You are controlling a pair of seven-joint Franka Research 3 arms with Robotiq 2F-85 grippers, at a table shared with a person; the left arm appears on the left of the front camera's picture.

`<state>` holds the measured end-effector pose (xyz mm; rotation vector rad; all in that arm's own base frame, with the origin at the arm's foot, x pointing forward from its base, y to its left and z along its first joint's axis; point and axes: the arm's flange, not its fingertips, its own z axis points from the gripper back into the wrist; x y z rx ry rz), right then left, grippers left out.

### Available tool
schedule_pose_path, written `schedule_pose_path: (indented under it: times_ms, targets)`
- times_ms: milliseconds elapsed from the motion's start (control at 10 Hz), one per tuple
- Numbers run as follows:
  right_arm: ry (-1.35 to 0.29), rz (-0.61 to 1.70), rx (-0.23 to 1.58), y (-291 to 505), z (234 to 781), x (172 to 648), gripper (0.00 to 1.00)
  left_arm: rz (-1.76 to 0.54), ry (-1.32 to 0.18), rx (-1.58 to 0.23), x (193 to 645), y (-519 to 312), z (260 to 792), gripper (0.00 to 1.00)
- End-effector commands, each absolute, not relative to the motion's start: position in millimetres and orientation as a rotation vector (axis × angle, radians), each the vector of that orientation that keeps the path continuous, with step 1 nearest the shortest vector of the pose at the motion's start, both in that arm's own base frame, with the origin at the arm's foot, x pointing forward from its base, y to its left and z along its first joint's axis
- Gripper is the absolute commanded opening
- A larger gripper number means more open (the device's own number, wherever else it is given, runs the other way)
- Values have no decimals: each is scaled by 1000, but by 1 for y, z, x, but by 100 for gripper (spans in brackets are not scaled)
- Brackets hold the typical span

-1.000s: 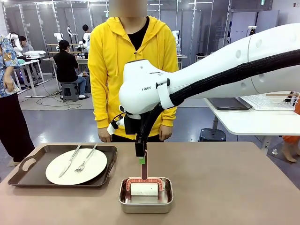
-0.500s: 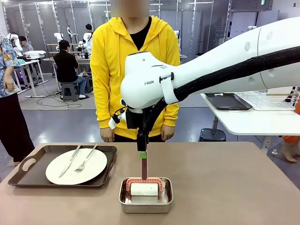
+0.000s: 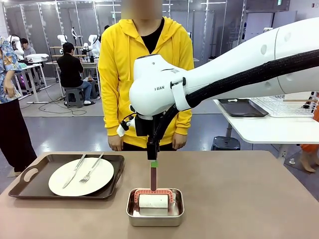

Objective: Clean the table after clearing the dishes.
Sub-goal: Place the Lint Roller back on top of the Airtight Container.

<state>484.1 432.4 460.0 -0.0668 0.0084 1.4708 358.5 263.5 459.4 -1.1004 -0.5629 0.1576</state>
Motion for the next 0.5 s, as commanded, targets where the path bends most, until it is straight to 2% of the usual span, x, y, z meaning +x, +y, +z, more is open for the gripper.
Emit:
schedule_pose_path:
  times_ms: [0, 400]
  targets:
    - [8, 1477, -53, 434, 461, 482, 98, 141, -574, -1112, 357, 266, 462, 100]
    - [8, 1477, -53, 434, 461, 482, 98, 141, -574, -1112, 357, 266, 462, 100]
